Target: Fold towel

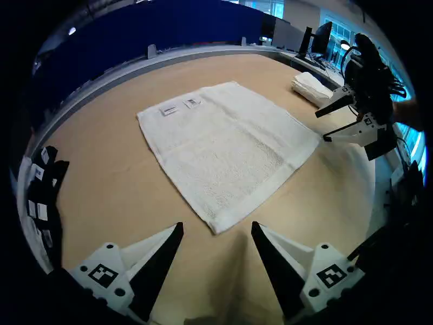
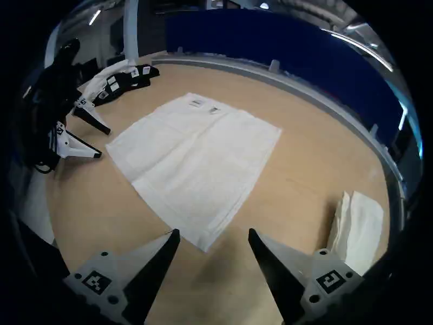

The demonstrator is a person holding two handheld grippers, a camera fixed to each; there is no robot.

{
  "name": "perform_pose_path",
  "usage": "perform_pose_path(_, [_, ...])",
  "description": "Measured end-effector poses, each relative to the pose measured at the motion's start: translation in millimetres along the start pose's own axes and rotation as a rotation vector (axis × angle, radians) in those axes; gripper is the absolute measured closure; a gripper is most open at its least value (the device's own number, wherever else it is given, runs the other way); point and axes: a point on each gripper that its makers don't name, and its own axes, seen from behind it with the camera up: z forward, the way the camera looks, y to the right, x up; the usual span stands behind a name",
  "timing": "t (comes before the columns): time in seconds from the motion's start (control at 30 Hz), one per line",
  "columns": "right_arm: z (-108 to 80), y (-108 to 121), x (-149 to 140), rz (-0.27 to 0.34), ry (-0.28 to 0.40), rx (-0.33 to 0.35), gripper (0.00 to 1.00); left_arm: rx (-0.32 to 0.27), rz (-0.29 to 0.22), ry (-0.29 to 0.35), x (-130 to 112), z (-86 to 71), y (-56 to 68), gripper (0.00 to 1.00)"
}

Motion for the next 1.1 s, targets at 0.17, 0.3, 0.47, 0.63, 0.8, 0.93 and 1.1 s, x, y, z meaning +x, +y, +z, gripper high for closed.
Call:
perform_pose_path(0.17, [4.5, -3.2, -5.1, -0.001, -0.006, 0.013, 0.06, -0.003, -0.017, -0.024, -1.8, 5.5, 1.3, 0.19])
perform_pose_path(0.3, [7.9, -4.4, -9.1, 0.001, -0.015, 0.018, 0.12, 0.003, -0.011, -0.025, 0.3, 8.4, 0.6, 0.24])
perform_pose_path(0.47, [11.9, -6.1, -14.4, 0.001, -0.03, 0.021, 0.22, 0.023, 0.023, -0.031, 0.1, 10.2, -1.8, 0.36])
perform_pose_path(0.63, [14.8, -6.4, -18.3, 0.019, -0.036, 0.026, 0.31, 0.04, 0.032, -0.035, 0.1, 11.4, -4.4, 0.44])
perform_pose_path(0.8, [14.6, -7.5, -19.7, 0.031, -0.038, 0.029, 0.39, 0.048, 0.038, -0.037, 0.6, 13.2, -3.8, 0.5])
perform_pose_path(0.93, [14.6, -10.7, -19.8, 0.022, -0.038, 0.035, 0.49, 0.046, 0.04, -0.037, 0.2, 13.3, -0.9, 0.57])
perform_pose_path(1.1, [15.1, -13.0, -18.7, 0.019, -0.042, 0.042, 0.7, 0.049, 0.038, -0.038, -0.5, 13.3, 0.7, 0.69])
